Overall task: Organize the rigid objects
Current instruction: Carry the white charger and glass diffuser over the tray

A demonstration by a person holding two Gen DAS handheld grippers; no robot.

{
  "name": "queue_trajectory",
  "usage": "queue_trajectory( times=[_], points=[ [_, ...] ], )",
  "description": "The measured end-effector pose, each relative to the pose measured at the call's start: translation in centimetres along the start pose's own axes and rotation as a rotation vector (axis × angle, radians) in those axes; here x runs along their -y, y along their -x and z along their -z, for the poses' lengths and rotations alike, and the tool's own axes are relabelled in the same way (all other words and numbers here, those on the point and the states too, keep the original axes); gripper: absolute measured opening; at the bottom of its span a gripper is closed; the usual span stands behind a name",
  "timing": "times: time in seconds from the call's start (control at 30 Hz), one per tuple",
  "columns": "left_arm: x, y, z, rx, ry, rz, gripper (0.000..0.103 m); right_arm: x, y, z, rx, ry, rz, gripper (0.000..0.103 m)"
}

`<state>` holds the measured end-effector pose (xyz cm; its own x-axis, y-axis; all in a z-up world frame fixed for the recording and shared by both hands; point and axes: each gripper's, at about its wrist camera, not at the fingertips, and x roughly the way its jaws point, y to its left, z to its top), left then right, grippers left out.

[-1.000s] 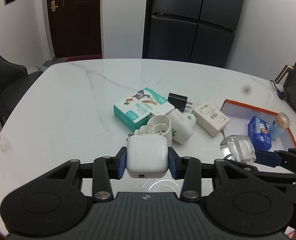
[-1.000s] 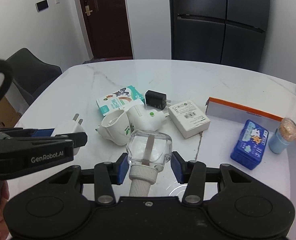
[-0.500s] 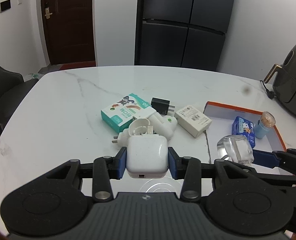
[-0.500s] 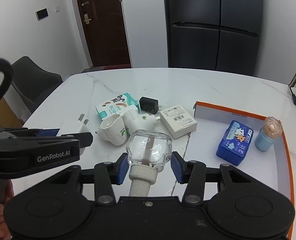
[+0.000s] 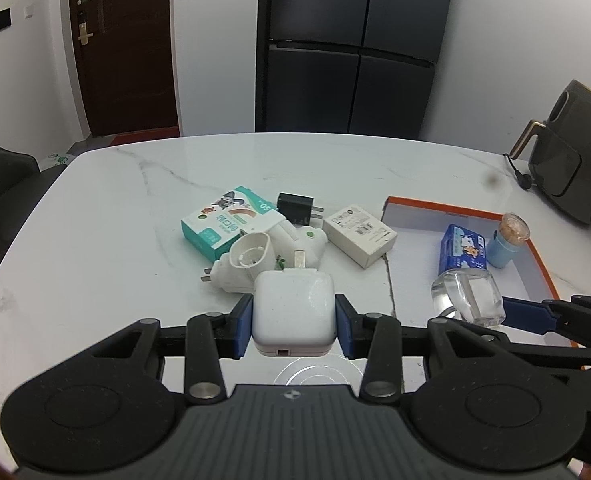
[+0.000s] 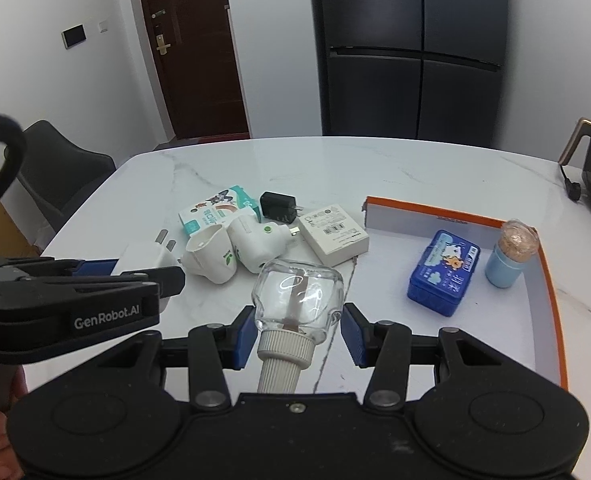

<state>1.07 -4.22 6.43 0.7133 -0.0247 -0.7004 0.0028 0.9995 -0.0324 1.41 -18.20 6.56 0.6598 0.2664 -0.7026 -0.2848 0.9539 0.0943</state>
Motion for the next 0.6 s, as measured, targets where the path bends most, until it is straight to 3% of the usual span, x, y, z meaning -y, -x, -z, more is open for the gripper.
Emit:
queue_trajectory(
  times=[0.6],
  points=[
    [3.5, 0.8, 0.2, 0.009, -0.033, 0.036, 0.042, 2.7, 2.6, 0.9, 0.030, -0.049, 0.042, 0.056]
  ],
)
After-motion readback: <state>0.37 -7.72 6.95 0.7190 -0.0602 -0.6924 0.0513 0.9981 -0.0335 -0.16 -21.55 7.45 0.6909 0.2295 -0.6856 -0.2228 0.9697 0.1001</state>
